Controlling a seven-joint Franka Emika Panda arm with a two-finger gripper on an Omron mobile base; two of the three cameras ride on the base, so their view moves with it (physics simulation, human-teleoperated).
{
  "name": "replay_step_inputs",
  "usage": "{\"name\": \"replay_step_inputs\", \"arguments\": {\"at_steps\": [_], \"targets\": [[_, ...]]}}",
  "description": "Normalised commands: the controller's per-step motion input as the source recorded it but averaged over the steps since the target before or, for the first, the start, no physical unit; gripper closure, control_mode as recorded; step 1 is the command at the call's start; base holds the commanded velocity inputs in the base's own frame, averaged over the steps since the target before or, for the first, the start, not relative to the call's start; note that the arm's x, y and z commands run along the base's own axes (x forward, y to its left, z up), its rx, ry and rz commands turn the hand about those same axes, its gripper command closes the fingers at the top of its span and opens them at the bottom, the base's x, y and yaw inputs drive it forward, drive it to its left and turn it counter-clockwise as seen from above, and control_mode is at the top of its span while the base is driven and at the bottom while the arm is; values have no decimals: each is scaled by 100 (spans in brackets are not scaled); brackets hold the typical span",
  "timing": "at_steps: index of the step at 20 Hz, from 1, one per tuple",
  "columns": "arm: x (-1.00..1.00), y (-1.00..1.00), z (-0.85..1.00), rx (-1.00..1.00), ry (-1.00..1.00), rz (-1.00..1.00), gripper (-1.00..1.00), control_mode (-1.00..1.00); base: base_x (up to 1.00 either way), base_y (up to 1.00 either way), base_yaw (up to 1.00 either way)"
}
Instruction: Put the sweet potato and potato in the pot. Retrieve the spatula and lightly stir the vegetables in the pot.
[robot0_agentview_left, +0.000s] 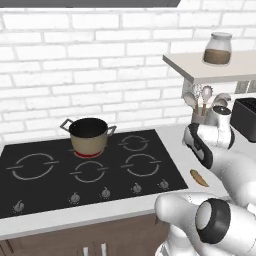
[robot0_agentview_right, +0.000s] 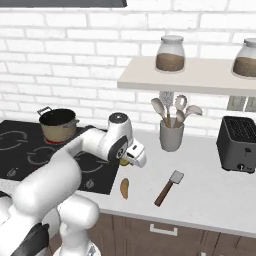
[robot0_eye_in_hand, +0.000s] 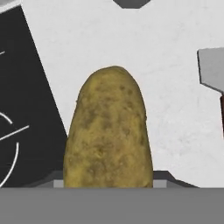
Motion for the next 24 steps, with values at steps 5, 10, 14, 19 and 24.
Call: {"name": "replay_step_inputs", "arguments": {"at_steps": [5, 10, 14, 19, 24], "targets": [[9, 89, 100, 0, 1, 34, 100, -100, 0, 0, 0], [28, 100, 76, -1, 1, 37, 100, -100, 0, 0, 0], [31, 100, 22, -11, -1, 31, 100, -100, 0, 0, 0], [26, 100, 0, -17, -12, 20, 100, -100, 0, 0, 0], [27, 100, 0, -15, -11, 15, 100, -100, 0, 0, 0]]}}
